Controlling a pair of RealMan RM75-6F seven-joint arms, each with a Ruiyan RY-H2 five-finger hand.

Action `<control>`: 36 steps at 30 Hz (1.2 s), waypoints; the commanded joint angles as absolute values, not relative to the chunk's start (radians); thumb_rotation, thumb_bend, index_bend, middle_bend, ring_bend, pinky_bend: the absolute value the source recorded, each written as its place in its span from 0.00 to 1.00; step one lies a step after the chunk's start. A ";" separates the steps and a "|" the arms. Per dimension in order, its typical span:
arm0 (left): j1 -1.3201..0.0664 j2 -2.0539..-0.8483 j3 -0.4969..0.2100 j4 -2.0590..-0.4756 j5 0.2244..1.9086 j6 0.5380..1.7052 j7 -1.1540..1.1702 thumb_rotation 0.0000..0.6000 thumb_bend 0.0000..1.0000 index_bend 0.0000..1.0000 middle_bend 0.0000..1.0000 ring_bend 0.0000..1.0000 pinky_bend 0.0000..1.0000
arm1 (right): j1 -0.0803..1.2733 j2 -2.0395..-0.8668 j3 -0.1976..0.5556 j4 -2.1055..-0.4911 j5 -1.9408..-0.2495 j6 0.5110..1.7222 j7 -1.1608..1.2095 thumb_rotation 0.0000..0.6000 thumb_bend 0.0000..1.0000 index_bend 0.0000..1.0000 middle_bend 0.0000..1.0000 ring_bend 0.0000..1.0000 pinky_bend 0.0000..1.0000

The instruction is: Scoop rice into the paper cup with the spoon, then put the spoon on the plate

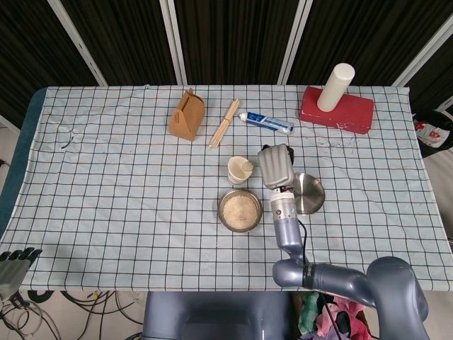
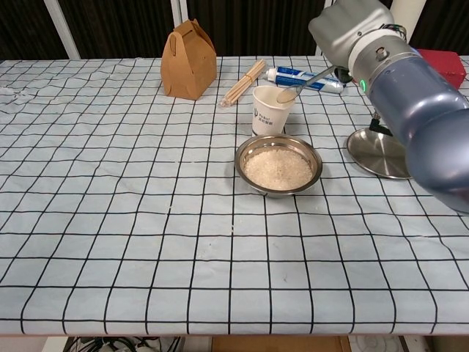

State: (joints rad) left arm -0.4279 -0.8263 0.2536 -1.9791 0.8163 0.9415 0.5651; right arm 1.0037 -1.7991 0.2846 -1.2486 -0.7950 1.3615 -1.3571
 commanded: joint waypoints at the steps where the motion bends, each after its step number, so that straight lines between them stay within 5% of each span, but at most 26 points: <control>1: -0.428 -0.826 0.253 -1.978 0.821 0.942 0.564 1.00 0.08 0.00 0.00 0.00 0.00 | 1.018 -1.792 0.198 -1.193 -0.901 1.368 -1.403 1.00 0.42 0.64 1.00 1.00 1.00; 12: -0.429 -0.823 0.255 -1.978 0.834 0.931 0.550 1.00 0.08 0.00 0.00 0.00 0.00 | 1.017 -1.801 0.121 -1.115 -1.039 1.362 -1.412 1.00 0.42 0.64 1.00 1.00 1.00; 36: -0.433 -0.823 0.254 -1.974 0.839 0.923 0.533 1.00 0.08 0.00 0.00 0.00 0.00 | 0.966 -1.766 0.113 -1.170 -1.181 1.408 -1.408 1.00 0.42 0.64 1.00 1.00 1.00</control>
State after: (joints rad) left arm -0.4330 -0.8225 0.2541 -1.9739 0.8393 0.9227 0.5329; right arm 0.9714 -1.7688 0.1106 -1.1634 -1.1773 1.4022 -1.4112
